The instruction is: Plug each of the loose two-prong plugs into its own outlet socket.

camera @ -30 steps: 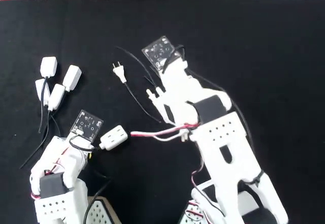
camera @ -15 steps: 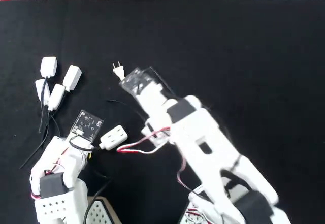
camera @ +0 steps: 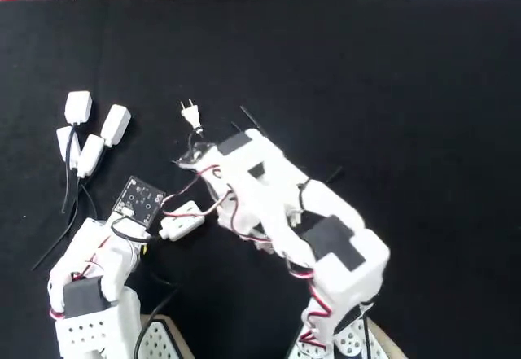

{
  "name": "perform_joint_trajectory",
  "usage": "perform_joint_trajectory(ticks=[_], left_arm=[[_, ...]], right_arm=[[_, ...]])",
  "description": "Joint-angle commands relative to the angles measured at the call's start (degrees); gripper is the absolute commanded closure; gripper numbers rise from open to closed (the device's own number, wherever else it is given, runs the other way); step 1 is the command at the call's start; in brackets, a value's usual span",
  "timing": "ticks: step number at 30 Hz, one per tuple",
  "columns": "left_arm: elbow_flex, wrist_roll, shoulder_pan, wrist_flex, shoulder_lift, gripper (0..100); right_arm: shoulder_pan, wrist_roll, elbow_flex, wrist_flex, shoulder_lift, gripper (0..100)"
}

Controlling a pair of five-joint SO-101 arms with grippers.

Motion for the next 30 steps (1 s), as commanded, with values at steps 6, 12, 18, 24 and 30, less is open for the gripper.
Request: perform_joint_trajectory(ticks=[6,12,18,24,30], left_arm=[[0.4,-0.8,0.6,0.6,0.0,81],[0.4,-0.8,0.6,0.6,0.0,81],[0.4,-0.8,0.6,0.6,0.0,81],[0.4,-0.8,0.6,0.7,0.0,81],[0.4,-0.8,0.6,0.7,0.0,81]], right_arm=[[-2.5,1.8,-10.9,7.9,10.9,91.9],[-2.4,3.7,-17.3,12.7,16.6,91.7],[-2.5,3.9,-18.4,13.4,19.3,91.7],[-2.6,3.9,-18.4,13.4,19.5,92.0],[-2.4,3.3,-18.5,12.4,19.0,92.8]])
